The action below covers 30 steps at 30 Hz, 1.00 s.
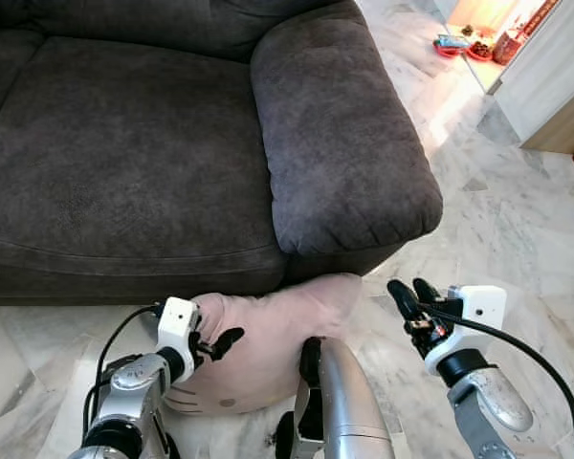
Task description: Move the pillow to the sofa from floor
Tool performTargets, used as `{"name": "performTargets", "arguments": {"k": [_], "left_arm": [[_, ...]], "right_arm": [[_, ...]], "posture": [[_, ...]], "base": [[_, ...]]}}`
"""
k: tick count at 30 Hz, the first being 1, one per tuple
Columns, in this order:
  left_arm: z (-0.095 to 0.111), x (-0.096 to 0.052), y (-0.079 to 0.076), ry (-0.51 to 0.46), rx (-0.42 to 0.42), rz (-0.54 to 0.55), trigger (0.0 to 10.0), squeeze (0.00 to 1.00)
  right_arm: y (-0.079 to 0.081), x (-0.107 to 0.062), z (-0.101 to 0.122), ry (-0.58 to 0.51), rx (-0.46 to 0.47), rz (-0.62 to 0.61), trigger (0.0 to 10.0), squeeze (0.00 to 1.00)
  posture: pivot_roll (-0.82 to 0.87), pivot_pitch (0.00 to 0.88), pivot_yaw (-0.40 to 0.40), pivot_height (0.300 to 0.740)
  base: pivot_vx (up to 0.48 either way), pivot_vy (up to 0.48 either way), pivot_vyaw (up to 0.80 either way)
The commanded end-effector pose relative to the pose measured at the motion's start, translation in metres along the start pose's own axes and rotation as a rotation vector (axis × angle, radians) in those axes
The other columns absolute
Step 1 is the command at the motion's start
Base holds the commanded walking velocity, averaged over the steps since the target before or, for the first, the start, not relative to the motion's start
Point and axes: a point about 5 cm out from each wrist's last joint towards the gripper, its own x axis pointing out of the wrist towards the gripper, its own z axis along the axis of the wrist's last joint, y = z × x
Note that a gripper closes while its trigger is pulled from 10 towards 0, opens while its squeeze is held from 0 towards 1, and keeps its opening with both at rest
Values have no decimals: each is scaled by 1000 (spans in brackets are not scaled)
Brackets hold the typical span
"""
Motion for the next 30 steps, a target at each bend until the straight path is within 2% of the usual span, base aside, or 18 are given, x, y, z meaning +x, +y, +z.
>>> {"name": "performTargets", "arguments": {"k": [1, 2, 3, 7, 8, 11, 14, 17, 20, 25, 30], "left_arm": [[-1, -3, 1, 36, 70, 52, 10000, 0], [21, -12, 16, -10, 191, 201, 10000, 0], [27, -15, 18, -27, 219, 231, 10000, 0], [32, -16, 17, -44, 233, 234, 10000, 0], [37, -18, 16, -56, 260, 240, 10000, 0], [41, -19, 12, -66, 262, 229, 10000, 0], [35, -20, 3, -38, 191, 189, 10000, 0], [28, -21, -1, -23, 159, 153, 10000, 0], [19, -22, 4, 47, 227, 178, 10000, 0], [23, -24, 17, 92, 300, 246, 10000, 0], [26, -19, 21, 70, 266, 247, 10000, 0]], "right_arm": [[-5, -4, 0, 11, -4, -21, 10000, 0], [-1, -2, -3, 15, 6, -15, 10000, 0], [-1, -2, -3, 15, 8, -13, 10000, 0], [-1, -2, -3, 14, 10, -15, 10000, 0], [-1, -2, -3, 14, 10, -15, 10000, 0], [-1, -2, -4, 15, 10, -15, 10000, 0], [0, -1, -4, 16, 13, -14, 10000, 0], [1, -1, -4, 15, 14, -13, 10000, 0], [0, -3, -4, 16, 12, -15, 10000, 0], [-2, -4, -3, 15, 10, -21, 10000, 0], [0, -3, -4, 14, 13, -18, 10000, 0]], "posture": [[-103, 238, -247, 513], [-105, 238, -246, 513], [-105, 238, -246, 513], [-103, 240, -245, 513], [-101, 241, -243, 513], [-101, 241, -243, 513], [-96, 240, -242, 513], [-99, 241, -243, 513], [-104, 240, -242, 513], [-102, 238, -241, 513], [-102, 237, -243, 513]], "base": [[0, 0, 0], [0, 0, 0], [0, 0, 0], [0, 0, 0], [0, 0, 0], [0, 0, 0], [0, 0, 0], [0, 0, 0], [0, 0, 0], [0, 0, 0], [0, 0, 0]]}}
